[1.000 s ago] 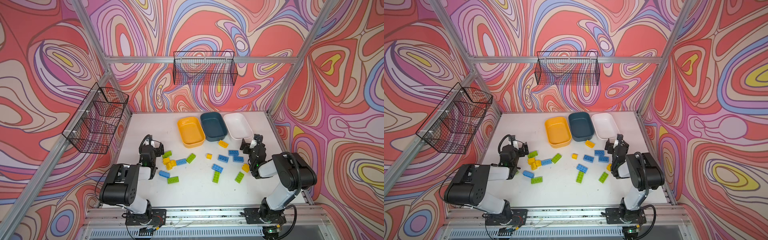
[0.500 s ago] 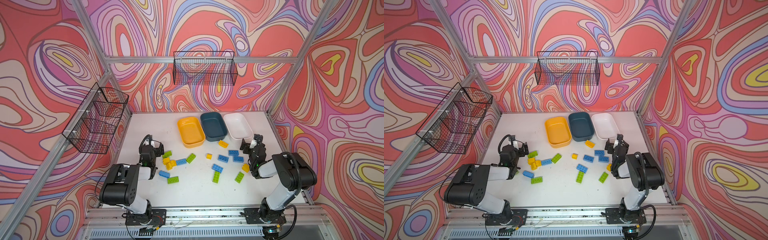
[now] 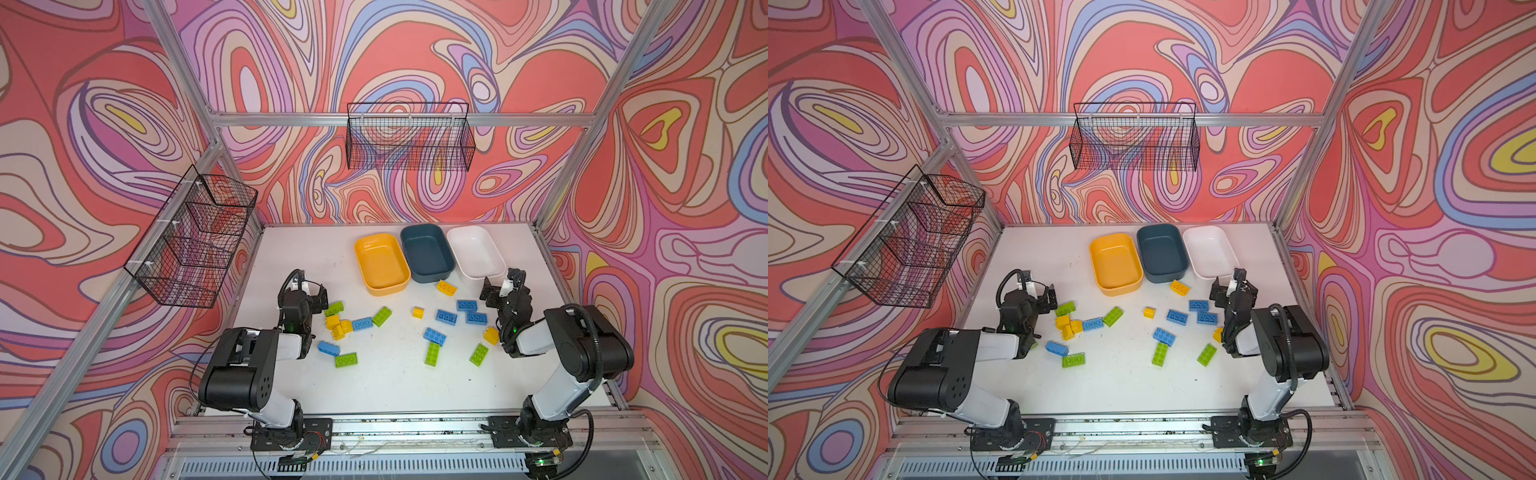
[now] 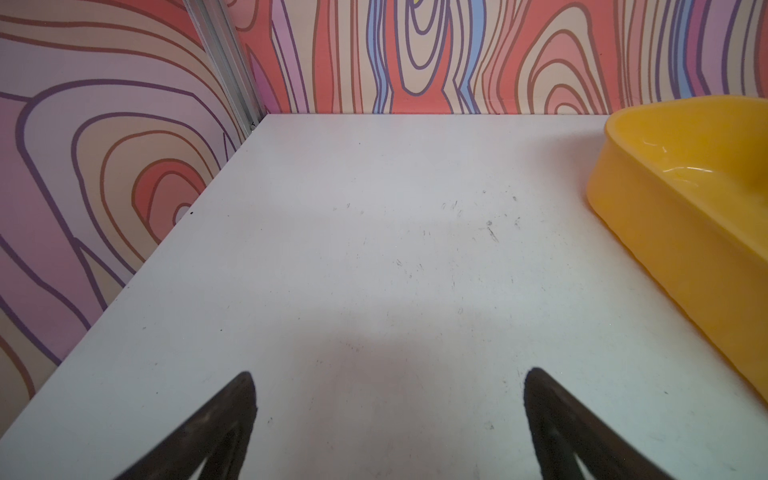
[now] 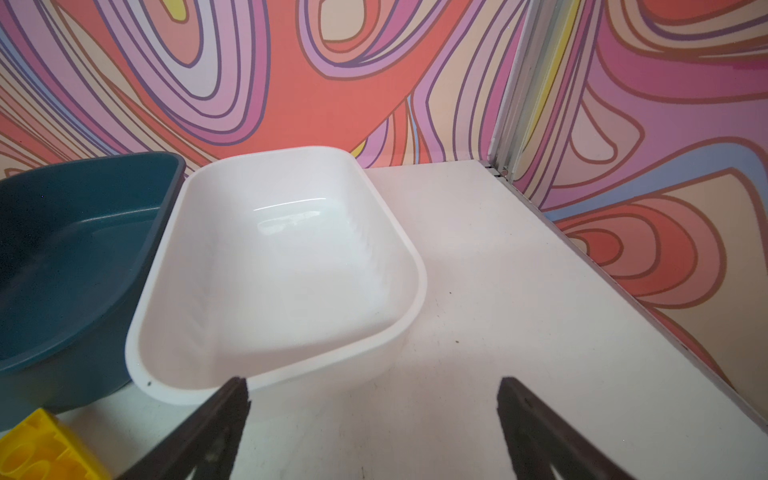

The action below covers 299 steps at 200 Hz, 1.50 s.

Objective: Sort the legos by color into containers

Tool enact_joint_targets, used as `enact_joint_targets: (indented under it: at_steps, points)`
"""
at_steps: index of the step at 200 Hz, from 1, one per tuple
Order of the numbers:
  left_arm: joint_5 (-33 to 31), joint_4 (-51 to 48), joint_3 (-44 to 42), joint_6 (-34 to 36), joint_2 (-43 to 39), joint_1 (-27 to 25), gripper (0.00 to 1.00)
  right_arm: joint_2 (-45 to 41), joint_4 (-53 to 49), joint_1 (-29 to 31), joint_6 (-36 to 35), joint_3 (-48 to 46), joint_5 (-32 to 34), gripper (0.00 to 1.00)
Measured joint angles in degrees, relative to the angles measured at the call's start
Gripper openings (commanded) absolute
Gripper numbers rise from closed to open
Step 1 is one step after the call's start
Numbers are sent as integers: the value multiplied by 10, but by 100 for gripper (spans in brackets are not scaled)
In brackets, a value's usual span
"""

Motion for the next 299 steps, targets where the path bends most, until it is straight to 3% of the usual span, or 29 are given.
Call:
enact_joint_targets:
  at_steps: [75,107,134,159,189,223,299]
  points:
    - [-2,-21,1,0,-7,0,100,-10,-6,6,0,0,22,98]
    - [-17,-172,53,-6,-82,-6,100,-149,-157,28,57,23,102,98]
    - [-24,-310,140,-38,-170,-18,100,-261,-281,29,135,67,115,96]
    - [-17,-452,218,-82,-232,-26,100,-299,-409,30,177,120,98,94]
    - [-12,-606,279,-132,-281,-35,100,-300,-554,41,198,170,50,93]
    - [-10,-723,283,-166,-333,-35,100,-293,-676,106,207,190,38,94]
    - [-8,-783,295,-198,-387,-37,100,-145,-789,180,248,253,59,98]
